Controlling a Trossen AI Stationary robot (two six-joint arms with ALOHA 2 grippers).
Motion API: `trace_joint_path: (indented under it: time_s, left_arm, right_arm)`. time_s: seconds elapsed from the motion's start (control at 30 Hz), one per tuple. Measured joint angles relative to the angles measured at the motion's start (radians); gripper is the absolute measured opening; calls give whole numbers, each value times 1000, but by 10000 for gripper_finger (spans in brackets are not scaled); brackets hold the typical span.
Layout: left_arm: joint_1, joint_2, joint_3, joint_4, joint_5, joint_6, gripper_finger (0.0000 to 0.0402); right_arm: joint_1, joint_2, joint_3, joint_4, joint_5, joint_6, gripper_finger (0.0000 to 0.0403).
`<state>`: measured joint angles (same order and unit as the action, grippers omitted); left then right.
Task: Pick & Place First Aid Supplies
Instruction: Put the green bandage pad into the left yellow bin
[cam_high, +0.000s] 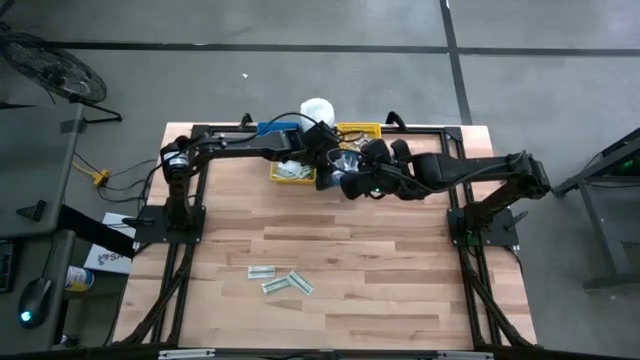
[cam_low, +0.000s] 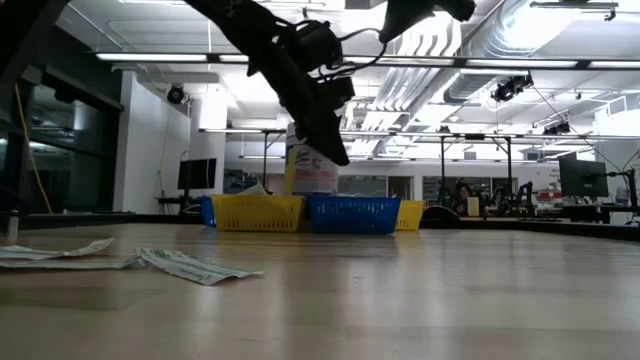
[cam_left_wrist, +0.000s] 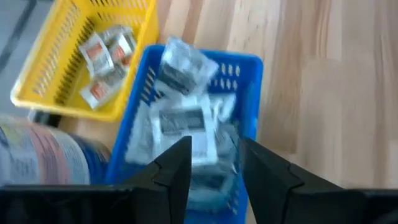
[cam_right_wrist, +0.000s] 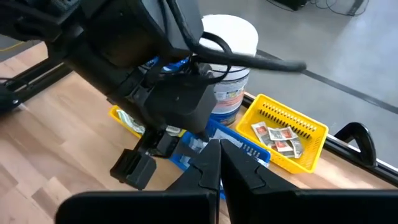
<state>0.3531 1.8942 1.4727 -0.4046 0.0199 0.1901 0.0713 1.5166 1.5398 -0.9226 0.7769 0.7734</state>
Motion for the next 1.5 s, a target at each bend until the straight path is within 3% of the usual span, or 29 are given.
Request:
trace_joint_path:
  time_s: [0.43,0.7,0.8,0.9,1.13,1.37,1.5]
  left_arm:
    - [-101,-6,0,-212,-25,-172,134]
    - [-195,-25,-2,-286,-59,-327,133]
    - [-249,-46,-2,-284,-109,-384,133]
    - [-307,-67,-2,-295,-162,-433,134]
    - [-438,-80,-2,-303,-213,-545,133]
    - [-535,-89,-48,-273,-253,-747,133]
    - [-594,-93,-57,-264,-295,-846,133]
  right_arm:
    - [75,-52,0,-61,-25,-22,0]
    - [208,-136,-1,-339,-19,73,0]
    - [280,-180,-83,-347,13,150,0]
    - [339,-257,-257,-203,-3,198,0]
    - [406,-464,-737,366,-130,178,0]
    - [404,-651,-1156,997,-230,39,0]
    - [366,-730,-1323,1214,-289,-15,0]
